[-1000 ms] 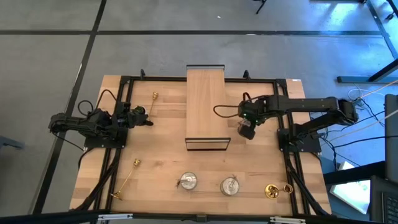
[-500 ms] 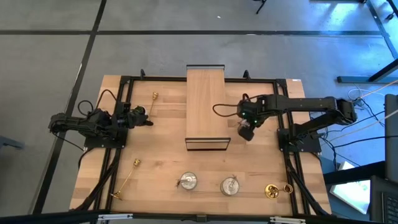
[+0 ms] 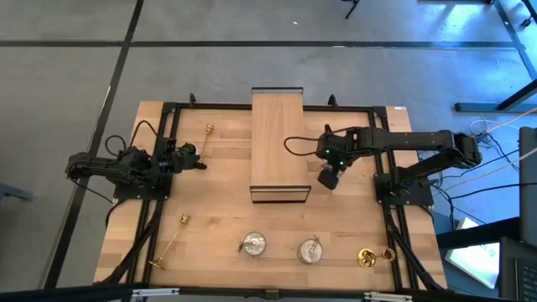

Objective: Pick & Place candle stick holders
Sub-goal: Put the top silver scented candle on the shelf

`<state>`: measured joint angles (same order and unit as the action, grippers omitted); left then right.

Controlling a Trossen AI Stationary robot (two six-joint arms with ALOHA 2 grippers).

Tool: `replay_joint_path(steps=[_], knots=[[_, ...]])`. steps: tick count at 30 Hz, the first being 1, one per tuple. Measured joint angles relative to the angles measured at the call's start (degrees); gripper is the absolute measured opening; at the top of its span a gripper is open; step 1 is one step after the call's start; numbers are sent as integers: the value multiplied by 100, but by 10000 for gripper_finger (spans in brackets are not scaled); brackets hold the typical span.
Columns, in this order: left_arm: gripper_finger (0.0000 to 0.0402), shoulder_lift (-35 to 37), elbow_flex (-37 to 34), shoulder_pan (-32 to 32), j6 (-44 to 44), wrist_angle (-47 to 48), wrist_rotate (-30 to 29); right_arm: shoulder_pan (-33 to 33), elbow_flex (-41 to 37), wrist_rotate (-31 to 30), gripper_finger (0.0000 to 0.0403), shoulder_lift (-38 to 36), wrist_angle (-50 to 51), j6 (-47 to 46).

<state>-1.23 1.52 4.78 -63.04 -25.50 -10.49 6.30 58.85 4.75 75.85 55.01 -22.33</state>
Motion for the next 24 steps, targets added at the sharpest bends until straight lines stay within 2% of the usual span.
replay_joint_path(steps=[7,10,12,15,16,24], knots=[[2,0,0,1,-120,-2,128,846,0,-4,400,-81,114,191],[2,0,0,0,-134,-4,135,1318,7,220,400,-118,171,511],[2,0,0,1,-143,-2,141,1537,7,708,400,-141,66,1222],[2,0,0,0,-145,0,141,1538,7,2094,400,-141,11,2880],[2,0,0,1,-144,1,141,1512,7,2237,400,-142,25,3052],[2,0,0,-1,-138,4,107,1470,0,1260,400,-337,9,3307]])
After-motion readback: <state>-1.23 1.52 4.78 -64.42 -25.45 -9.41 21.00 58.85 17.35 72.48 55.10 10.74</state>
